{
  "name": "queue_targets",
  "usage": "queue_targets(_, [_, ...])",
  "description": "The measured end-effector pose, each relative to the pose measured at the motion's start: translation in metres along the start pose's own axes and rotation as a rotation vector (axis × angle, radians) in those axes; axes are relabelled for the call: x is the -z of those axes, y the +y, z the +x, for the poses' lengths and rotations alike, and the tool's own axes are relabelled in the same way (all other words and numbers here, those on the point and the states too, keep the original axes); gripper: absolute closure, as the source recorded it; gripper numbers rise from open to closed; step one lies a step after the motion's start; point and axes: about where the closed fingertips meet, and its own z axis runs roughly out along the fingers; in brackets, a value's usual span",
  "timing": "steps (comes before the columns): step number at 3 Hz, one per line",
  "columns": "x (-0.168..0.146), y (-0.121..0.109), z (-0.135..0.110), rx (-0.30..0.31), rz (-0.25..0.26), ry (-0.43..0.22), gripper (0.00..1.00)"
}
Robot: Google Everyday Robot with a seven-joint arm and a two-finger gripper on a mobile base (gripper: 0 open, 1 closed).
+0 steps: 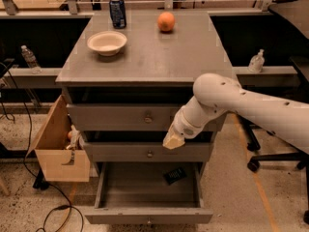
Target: Place rxbar blueberry into bottom drawer
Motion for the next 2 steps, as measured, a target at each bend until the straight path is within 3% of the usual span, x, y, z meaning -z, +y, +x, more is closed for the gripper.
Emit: queue_targets(2, [0.068,0.001,-0.054,0.163,0.047,0.023,1.0])
